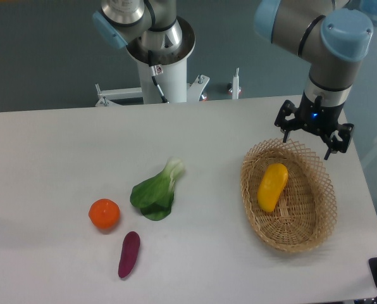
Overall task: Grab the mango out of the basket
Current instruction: 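Move the open gripper over the yellow mango in the wicker basket, then lower the gripper around the yellow mango inside the basket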
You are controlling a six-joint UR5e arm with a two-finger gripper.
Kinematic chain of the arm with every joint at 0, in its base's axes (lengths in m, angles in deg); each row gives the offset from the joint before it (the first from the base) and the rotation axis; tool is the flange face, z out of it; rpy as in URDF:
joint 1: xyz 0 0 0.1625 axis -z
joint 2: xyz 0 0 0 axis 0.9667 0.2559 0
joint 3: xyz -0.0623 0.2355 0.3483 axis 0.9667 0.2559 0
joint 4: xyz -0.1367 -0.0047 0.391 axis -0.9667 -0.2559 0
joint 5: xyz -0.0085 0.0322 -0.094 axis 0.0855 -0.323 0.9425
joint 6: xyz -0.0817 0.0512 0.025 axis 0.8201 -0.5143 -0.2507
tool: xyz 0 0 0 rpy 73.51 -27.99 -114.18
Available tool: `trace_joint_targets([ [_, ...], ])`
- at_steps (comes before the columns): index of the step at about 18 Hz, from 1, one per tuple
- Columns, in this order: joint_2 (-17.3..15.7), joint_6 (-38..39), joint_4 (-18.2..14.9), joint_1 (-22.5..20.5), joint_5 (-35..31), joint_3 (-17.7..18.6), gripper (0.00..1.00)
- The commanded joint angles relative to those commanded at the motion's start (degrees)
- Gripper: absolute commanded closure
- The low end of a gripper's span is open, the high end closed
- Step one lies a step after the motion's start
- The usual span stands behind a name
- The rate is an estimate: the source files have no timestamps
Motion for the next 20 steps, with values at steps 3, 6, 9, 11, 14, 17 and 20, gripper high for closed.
trace_joint_targets([
  [3, 0.1, 1.1, 0.4, 0.1, 0.1, 2.1, 0.0],
  [6, 0.9, 1.3, 2.2, 1.1, 0.1, 4.5, 0.0],
  [9, 3.1, 4.2, 7.5, 1.7, 0.6, 5.0, 0.0],
  [11, 4.3, 4.5, 7.7, 1.8, 0.6, 5.1, 0.0],
  [14, 5.3, 4.0, 7.7, 1.8, 0.6, 5.1, 0.0],
  [17, 6.5, 3.7, 10.5, 1.9, 0.4, 6.0, 0.0],
  [20, 6.7, 3.4, 12.7, 1.6, 0.4, 7.4, 0.0],
])
